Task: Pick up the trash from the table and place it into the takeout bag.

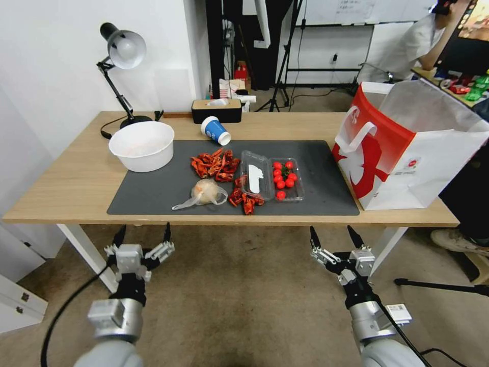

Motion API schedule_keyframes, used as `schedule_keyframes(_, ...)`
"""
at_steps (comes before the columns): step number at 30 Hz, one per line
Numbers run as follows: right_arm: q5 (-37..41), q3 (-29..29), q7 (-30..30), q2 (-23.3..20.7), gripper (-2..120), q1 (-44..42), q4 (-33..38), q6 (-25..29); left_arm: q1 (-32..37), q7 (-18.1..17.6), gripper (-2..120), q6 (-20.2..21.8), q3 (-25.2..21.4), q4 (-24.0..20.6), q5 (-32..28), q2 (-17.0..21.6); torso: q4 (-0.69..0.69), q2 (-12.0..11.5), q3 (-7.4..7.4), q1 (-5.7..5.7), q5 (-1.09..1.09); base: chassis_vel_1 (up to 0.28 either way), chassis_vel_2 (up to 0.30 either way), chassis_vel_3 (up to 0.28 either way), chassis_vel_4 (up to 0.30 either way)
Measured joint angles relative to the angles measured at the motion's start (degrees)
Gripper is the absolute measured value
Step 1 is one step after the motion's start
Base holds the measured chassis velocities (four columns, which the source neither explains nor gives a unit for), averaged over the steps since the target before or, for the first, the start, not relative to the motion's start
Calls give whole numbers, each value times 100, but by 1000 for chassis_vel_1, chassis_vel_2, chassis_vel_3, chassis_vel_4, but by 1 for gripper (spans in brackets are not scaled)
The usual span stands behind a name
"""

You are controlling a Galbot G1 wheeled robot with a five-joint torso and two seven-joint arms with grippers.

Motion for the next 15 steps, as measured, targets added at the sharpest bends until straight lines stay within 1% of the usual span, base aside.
schedule_keyframes(2,0,-4,13,-9,100,15,3,-45,-153,0,100,162,10,-41,-292,258,0,0,0,0,1,0,0,0,0)
schedule_keyframes(3,0,-6,29,-24,100,35,19,-76,-316,1,100,309,33,-52,-574,521,0,0,0,0,0,0,0,0,0)
schedule_keyframes(4,0,-6,29,-24,100,35,19,-76,-316,1,100,309,33,-52,-574,521,0,0,0,0,0,0,0,0,0)
schedule_keyframes(5,0,-12,45,-43,100,59,29,-102,-453,2,100,431,51,-52,-835,766,-1,0,0,0,-1,0,0,0,0)
schedule_keyframes(6,0,-12,45,-43,100,59,29,-102,-453,2,100,431,51,-52,-835,766,-1,0,0,0,-1,0,0,0,0)
schedule_keyframes(8,0,-28,64,-69,100,94,49,-144,-703,-1,100,648,129,-51,-1303,1232,0,0,0,0,1,0,0,0,0)
schedule_keyframes(9,0,-34,70,-78,100,99,61,-168,-866,-40,100,780,203,-37,-1725,1508,0,0,0,0,0,0,0,0,0)
schedule_keyframes(10,0,-34,70,-78,100,99,61,-168,-866,-40,100,780,203,-37,-1725,1508,0,0,0,0,0,0,0,0,0)
schedule_keyframes(12,-9,-51,73,-79,100,98,66,-185,-1110,-117,100,1001,307,11,-2321,1828,0,0,0,0,1,0,0,0,0)
schedule_keyframes(13,-28,-62,75,-73,100,95,71,-195,-1341,-154,100,1142,387,98,-2681,2064,0,0,1,0,0,0,0,0,0)
schedule_keyframes(14,-28,-62,75,-73,100,95,71,-195,-1341,-154,100,1142,387,98,-2681,2064,0,0,1,0,0,0,0,0,0)
schedule_keyframes(15,-43,-80,78,-69,100,97,74,-203,-1508,-160,100,1198,435,186,-2843,2225,-1,0,0,0,0,0,0,0,0)
